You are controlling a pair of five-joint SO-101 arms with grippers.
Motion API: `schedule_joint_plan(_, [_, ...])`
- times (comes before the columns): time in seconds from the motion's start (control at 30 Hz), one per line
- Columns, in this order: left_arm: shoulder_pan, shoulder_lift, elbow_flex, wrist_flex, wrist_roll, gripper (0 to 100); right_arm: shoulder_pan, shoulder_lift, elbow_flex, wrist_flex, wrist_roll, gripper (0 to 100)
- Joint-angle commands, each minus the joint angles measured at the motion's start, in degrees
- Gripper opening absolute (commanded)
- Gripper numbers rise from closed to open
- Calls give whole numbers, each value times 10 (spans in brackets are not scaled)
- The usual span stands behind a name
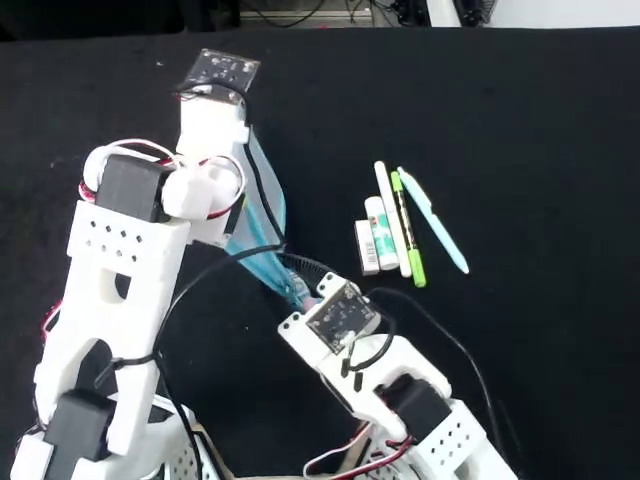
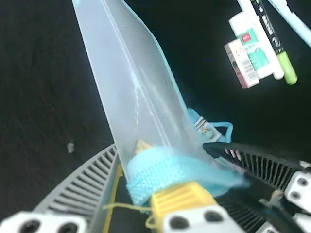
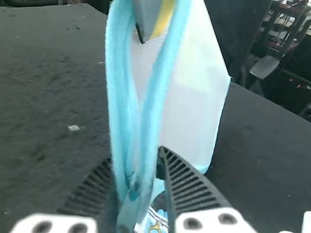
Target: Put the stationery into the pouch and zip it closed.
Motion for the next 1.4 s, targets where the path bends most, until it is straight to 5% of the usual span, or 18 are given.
schedule_joint_plan(0.0, [14, -4, 9, 7, -98, 75, 40, -37, -14, -17, 10, 11])
schedule_joint_plan(0.13, [-14, -4, -10, 7, -116, 165, 64, -37, -44, 16, 10, 11])
schedule_joint_plan(0.47, [-29, -3, -149, 5, -194, 166, 67, -37, -55, 26, 10, 11])
schedule_joint_plan(0.9, [-30, 4, -131, 1, -248, 166, 67, -37, -58, 27, 10, 11])
schedule_joint_plan(1.13, [-30, -3, -53, -105, -248, 166, 67, -37, -58, 27, 10, 11])
schedule_joint_plan(1.37, [-29, -3, -39, -111, -248, 159, 68, -37, -57, 25, 10, 11])
